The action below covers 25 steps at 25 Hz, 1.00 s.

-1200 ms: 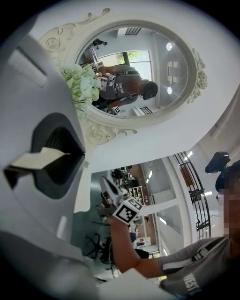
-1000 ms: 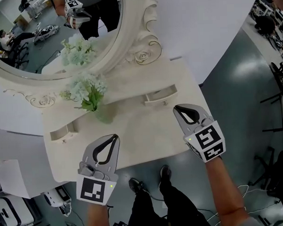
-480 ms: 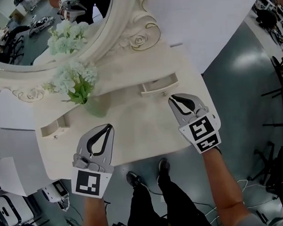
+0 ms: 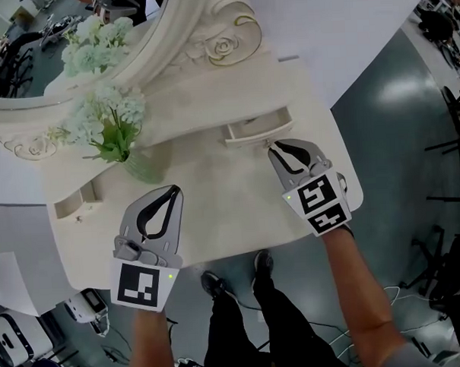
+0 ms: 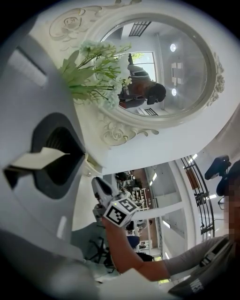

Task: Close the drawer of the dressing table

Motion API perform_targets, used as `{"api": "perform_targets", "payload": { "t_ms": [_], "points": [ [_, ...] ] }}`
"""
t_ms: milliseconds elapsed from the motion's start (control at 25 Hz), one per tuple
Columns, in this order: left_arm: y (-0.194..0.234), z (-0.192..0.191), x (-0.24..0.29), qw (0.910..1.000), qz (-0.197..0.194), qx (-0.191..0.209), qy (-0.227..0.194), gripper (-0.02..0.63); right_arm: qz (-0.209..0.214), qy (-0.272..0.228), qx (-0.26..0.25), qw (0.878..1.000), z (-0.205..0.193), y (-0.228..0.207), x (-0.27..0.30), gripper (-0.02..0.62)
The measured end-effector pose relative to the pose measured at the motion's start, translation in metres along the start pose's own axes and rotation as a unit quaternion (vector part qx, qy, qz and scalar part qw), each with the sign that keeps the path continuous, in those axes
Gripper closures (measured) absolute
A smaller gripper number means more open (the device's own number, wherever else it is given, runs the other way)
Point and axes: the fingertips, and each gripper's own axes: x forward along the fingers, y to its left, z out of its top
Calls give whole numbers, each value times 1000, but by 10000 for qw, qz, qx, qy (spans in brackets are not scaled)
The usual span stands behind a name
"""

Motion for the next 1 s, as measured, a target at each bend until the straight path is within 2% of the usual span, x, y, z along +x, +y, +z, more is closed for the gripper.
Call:
{"api": "perform_targets", "payload": {
  "t_ms": [480,1000],
  "points": [
    [3,-14,19,9999,-23,-80,80,603,13,209,-14,9998,-17,1,26,521],
    [6,-18,35,9998,-97,-129,91,603,-71,164,-38,9998,-16,-3,28,530]
  ]
}}
